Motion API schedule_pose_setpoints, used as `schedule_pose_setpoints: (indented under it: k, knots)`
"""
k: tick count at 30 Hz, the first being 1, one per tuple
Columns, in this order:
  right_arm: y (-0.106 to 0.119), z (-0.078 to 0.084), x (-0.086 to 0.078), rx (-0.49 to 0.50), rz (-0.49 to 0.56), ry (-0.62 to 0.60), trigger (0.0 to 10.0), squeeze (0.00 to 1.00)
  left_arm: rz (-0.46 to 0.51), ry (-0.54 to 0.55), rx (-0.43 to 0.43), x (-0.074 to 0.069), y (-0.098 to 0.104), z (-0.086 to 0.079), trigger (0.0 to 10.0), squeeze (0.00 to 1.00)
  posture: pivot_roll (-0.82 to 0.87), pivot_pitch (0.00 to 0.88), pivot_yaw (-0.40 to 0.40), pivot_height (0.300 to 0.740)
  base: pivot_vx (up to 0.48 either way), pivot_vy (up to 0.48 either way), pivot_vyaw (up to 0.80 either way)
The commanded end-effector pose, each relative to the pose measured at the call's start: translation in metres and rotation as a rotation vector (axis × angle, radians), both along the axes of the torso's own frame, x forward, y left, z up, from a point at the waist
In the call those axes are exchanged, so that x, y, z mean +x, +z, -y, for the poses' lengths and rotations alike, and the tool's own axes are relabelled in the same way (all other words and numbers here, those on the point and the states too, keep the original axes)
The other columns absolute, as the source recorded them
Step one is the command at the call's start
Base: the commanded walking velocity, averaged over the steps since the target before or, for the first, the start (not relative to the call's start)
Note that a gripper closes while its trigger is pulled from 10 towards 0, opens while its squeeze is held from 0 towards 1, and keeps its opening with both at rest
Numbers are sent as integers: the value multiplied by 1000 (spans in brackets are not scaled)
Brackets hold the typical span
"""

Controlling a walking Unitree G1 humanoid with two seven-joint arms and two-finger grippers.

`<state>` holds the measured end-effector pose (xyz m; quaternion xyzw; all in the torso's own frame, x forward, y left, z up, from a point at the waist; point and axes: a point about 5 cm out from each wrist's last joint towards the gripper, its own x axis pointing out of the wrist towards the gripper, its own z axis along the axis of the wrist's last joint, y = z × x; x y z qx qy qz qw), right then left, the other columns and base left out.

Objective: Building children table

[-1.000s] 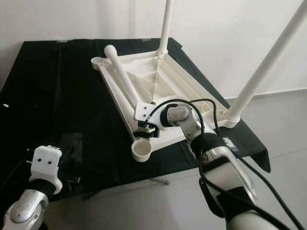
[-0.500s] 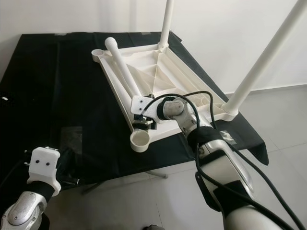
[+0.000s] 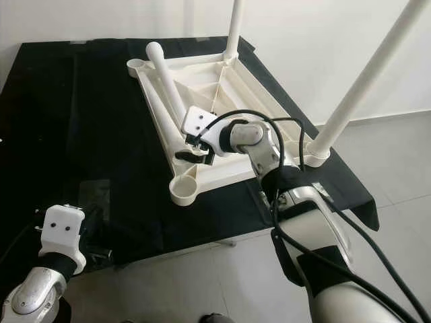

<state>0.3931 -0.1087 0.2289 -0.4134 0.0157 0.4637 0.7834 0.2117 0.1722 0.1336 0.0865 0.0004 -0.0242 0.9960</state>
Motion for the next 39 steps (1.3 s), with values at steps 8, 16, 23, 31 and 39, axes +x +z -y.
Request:
schedule_pose_setpoints:
  k: [8, 16, 23, 31, 39]
  knots:
    - [-32, -6, -5, -113, -75, -8, 10000, 0, -7, -3, -8, -3, 1, 1, 10000, 0, -179, 150, -86, 740, 0, 0, 0]
    - [-20, -15, 2, -62, -15, -65, 10000, 0, -5, 2, -11, -3, 1, 1, 10000, 0, -182, 152, -89, 740, 0, 0, 0]
    - [-8, -9, 9, -17, 27, -153, 10000, 0, -7, 2, -16, -3, 1, 2, 10000, 0, -184, 155, -93, 740, 0, 0, 0]
    - [-10, -7, 13, -44, 67, -218, 10000, 0, -4, 4, -23, -5, 3, 2, 10000, 0, -181, 171, -94, 740, 0, 0, 0]
    - [-14, -18, 13, -47, 113, -240, 10000, 0, -3, 6, -24, -7, 5, 2, 10000, 0, -184, 187, -96, 740, 0, 0, 0]
